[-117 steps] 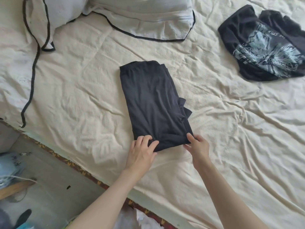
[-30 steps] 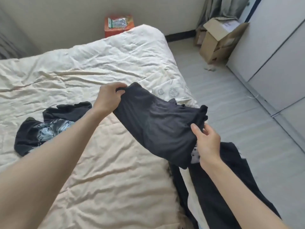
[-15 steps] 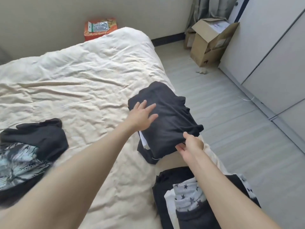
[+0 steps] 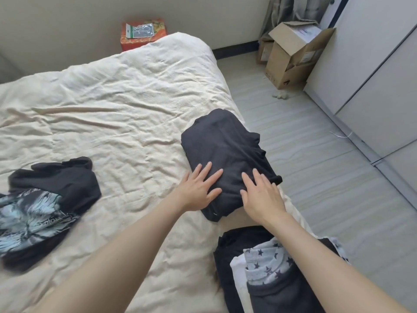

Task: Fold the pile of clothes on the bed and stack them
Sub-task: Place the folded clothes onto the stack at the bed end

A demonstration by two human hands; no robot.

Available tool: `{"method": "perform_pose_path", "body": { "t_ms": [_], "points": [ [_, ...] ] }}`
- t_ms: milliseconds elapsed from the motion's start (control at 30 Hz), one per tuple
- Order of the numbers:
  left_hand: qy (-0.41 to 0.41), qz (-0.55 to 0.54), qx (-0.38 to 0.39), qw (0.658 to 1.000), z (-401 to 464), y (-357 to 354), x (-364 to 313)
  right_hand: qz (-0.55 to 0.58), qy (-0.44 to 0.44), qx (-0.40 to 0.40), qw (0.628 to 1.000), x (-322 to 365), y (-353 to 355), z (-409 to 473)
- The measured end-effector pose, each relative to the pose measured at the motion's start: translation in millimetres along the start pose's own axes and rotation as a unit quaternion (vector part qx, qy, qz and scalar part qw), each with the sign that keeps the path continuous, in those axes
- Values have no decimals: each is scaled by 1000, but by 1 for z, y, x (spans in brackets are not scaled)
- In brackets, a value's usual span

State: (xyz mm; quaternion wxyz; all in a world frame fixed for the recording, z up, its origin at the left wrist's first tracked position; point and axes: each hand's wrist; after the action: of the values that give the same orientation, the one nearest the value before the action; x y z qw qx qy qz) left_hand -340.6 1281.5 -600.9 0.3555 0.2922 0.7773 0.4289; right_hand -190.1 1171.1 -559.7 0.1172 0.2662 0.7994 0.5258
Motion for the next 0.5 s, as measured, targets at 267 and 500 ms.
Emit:
{"method": "perform_pose_path", "body": {
  "t_ms": [267,500],
  "points": [
    [63,-88,-13,994,-105,-50,21,-54,186,-46,980,73,-23,-52],
    [342,-137,56,928,-286,-171,94,-99,274,103,951,153,-118,-104]
  ]
}}
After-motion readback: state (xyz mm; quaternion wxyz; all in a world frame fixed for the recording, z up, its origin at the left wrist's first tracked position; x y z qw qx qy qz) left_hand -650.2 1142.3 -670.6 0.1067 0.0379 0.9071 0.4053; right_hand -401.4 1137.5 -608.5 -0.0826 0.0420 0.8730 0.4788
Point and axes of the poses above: each hand's wrist, its own z-axis towards the middle knuckle, its own y-axis out of the back of the hand, x = y × z, and after that the axes turned 9 degrees about -y, right-handed
